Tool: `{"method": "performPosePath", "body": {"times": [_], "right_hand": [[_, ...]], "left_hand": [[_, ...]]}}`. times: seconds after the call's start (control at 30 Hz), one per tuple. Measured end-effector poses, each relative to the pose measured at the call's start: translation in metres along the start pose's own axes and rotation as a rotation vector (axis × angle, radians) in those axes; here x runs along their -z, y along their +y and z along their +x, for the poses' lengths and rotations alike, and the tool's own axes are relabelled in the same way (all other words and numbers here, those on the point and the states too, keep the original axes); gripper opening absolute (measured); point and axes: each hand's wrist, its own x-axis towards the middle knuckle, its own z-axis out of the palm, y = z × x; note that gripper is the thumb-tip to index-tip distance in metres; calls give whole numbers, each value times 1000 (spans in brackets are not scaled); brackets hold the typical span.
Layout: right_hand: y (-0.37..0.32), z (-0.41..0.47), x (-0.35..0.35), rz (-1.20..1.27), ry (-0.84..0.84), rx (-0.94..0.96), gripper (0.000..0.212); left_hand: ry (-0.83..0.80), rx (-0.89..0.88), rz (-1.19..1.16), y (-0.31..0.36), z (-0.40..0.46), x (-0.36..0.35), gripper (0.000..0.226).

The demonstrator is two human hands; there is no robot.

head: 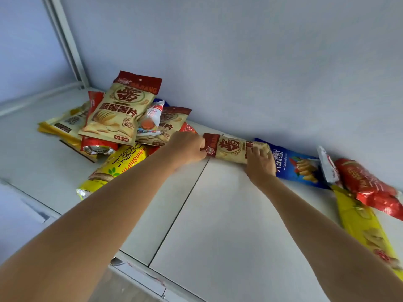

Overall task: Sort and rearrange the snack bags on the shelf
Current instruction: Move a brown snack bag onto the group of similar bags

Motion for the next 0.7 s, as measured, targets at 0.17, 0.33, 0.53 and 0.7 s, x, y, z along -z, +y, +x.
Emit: {"method": "performPosePath", "body": {"times": [0.17,0.33,0.53,0.7], "right_hand": [[5,-8,2,-16,61,23,46],[26,-32,20,25,166,-20,40],[40,-60,60,564,215,-347,25],[26,-100,98,1351,156,-569,28]], "left_hand": [[-34,86,-80,-8,-11,-4,28],[-82,173,-342,-1,-22,0,30],[-100,151,-477,18,-27,16,31],[-107,142,-677,38,-39,42,44]]}}
